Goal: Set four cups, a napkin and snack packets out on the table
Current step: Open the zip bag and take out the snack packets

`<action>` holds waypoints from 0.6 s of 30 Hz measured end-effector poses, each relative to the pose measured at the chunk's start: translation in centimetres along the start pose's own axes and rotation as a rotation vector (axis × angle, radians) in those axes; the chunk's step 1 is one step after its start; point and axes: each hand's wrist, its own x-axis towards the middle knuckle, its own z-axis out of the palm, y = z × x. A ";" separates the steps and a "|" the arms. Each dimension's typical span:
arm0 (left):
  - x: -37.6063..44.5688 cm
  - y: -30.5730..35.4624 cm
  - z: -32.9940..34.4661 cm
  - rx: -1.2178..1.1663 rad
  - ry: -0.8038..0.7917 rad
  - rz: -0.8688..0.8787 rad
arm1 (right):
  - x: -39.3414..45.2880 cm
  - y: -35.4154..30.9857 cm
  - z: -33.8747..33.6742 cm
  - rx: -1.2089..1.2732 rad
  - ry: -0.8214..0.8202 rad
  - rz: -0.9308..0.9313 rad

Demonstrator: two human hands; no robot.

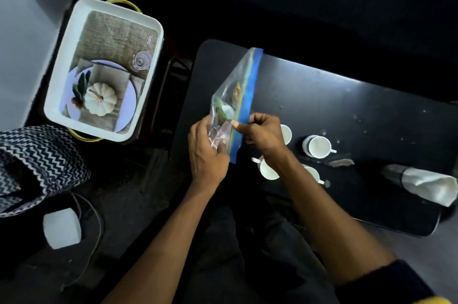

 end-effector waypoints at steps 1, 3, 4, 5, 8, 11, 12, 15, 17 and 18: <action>-0.1 0.6 -0.3 -0.018 0.039 0.041 | -0.2 0.2 0.0 -0.050 0.034 -0.025; -0.2 2.0 -0.9 -0.081 0.098 0.134 | -0.6 0.4 0.1 -0.193 0.116 -0.100; -0.2 2.7 -1.2 -0.115 0.113 0.155 | -1.2 0.2 0.2 -0.281 0.156 -0.150; -0.1 3.2 -1.4 -0.145 0.113 0.150 | -2.0 -0.3 0.3 -0.357 0.186 -0.195; 0.4 4.6 -2.1 -0.327 -0.021 -0.043 | -4.7 -1.9 0.7 -0.437 0.187 -0.291; 1.3 5.5 -2.7 -0.418 -0.164 -0.211 | -6.1 -2.5 1.2 -0.415 0.080 -0.382; 1.5 5.6 -2.9 -0.418 -0.166 -0.234 | -6.2 -2.5 1.2 -0.381 0.037 -0.381; 1.9 5.7 -3.6 -0.405 -0.105 -0.309 | -5.5 -2.4 0.8 -0.292 0.005 -0.236; 1.9 5.8 -4.0 -0.380 -0.078 -0.353 | -5.1 -2.5 0.4 -0.284 0.022 -0.172; 1.9 5.9 -4.2 -0.376 -0.072 -0.366 | -5.1 -2.7 0.3 -0.266 0.021 -0.144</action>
